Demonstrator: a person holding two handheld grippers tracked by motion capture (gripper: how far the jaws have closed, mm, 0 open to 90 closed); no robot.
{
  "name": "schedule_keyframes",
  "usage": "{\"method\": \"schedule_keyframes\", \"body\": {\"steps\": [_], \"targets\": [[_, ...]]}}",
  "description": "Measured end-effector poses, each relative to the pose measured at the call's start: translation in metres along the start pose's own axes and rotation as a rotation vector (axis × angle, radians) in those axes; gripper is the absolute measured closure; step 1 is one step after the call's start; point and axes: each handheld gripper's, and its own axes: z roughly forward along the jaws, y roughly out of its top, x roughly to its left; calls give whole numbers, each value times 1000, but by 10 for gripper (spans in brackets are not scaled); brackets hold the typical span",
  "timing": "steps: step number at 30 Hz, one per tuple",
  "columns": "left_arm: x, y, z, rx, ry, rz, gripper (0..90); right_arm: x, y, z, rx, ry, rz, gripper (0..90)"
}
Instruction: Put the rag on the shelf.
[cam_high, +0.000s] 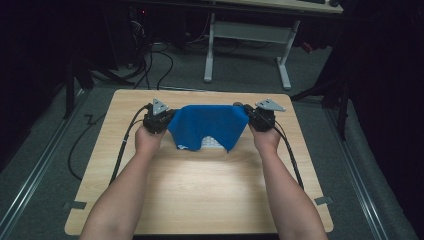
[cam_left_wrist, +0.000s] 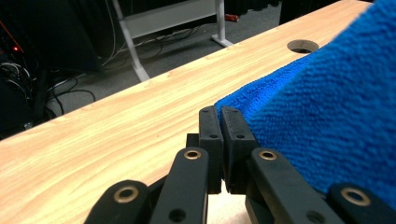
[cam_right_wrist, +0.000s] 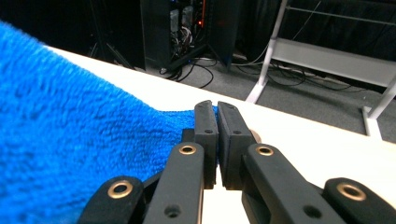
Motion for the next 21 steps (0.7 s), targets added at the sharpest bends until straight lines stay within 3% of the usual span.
{"method": "schedule_keyframes", "body": {"steps": [13, 21], "targets": [[-6, -25, -2, 59, -15, -23, 873, 9, -26, 6, 54, 25, 14, 878], [-10, -31, -1, 74, -25, -29, 864, 14, -42, 9, 80, 30, 16, 875]]}}
